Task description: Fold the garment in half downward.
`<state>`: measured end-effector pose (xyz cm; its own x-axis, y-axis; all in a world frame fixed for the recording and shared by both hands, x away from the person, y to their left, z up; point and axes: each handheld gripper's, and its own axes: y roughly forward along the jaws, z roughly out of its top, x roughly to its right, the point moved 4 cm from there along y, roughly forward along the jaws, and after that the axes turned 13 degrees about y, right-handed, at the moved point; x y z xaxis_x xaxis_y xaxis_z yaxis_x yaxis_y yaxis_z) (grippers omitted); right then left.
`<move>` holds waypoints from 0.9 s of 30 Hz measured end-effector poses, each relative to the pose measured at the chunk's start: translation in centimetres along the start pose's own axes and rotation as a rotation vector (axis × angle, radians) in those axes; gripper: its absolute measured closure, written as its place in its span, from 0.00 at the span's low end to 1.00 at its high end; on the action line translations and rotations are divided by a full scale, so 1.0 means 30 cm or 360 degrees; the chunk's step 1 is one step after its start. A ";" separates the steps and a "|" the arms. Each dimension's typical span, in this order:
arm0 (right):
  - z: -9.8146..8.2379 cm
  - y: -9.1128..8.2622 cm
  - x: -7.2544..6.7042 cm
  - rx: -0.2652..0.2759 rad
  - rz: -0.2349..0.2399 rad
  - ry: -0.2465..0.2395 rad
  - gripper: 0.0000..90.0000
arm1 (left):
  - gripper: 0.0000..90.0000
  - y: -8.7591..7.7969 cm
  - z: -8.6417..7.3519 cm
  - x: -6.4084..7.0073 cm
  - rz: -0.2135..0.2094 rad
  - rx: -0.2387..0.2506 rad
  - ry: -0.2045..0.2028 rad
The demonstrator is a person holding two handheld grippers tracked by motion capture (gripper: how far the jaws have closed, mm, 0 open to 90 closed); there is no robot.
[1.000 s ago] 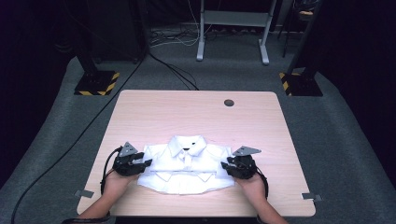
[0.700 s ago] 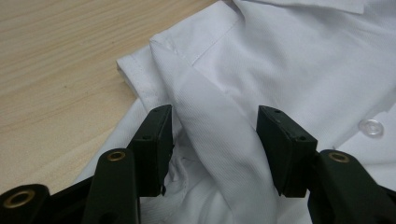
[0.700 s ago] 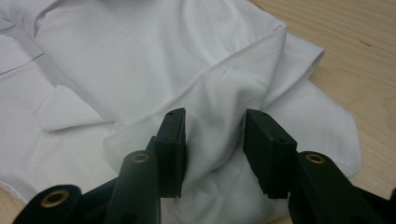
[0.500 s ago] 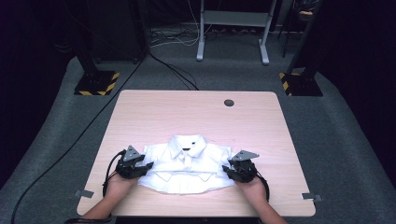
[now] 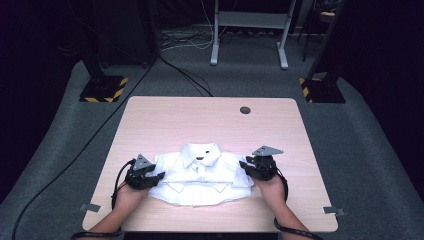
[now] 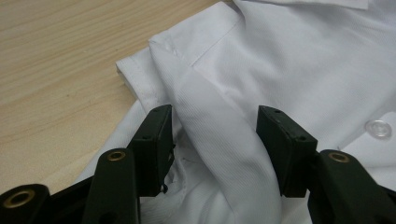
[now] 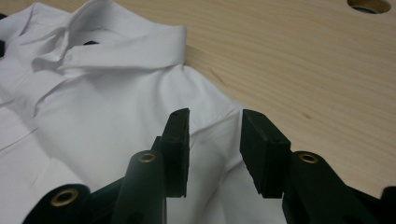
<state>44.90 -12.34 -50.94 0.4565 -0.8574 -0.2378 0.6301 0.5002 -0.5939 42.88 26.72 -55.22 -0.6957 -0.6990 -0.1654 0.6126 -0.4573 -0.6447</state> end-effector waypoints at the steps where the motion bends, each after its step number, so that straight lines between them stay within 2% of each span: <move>1: 0.012 0.008 0.006 0.0002 -0.0011 0.0008 0.69 | 0.52 0.000 0.000 0.000 -0.0002 0.0000 -0.0002; 5: 0.040 0.047 0.021 -0.0015 0.0006 0.0067 0.69 | 0.52 -0.001 -0.001 -0.004 -0.0016 0.0001 -0.0004; 9: 0.032 0.099 0.030 -0.0130 0.0003 0.0106 0.68 | 0.52 -0.001 0.001 -0.004 -0.0022 -0.0004 -0.0008; 11: 0.024 0.115 0.035 -0.0159 0.0016 0.0132 0.78 | 0.51 -0.002 0.003 -0.006 -0.0034 -0.0011 -0.0010; 14: 0.026 0.108 0.030 -0.0109 0.0033 0.0111 0.95 | 0.50 -0.009 0.014 -0.013 -0.0061 0.0001 -0.0026; 19: 0.038 0.076 0.007 -0.0058 0.0017 0.0015 0.97 | 0.50 -0.015 0.060 -0.046 -0.0034 0.0069 -0.0066; 21: 0.043 0.069 -0.001 -0.0037 0.0015 0.0004 0.97 | 0.51 -0.007 0.084 -0.063 -0.0027 0.0083 -0.0083; 27: 0.054 0.070 -0.017 -0.0026 0.0036 0.0000 0.97 | 0.59 0.051 0.117 -0.111 -0.0063 0.0017 -0.0191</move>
<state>47.02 -10.64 -50.82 0.4706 -0.8457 -0.2516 0.6089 0.5176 -0.6010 47.46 26.41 -53.03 -0.6699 -0.7408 -0.0491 0.5901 -0.4911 -0.6408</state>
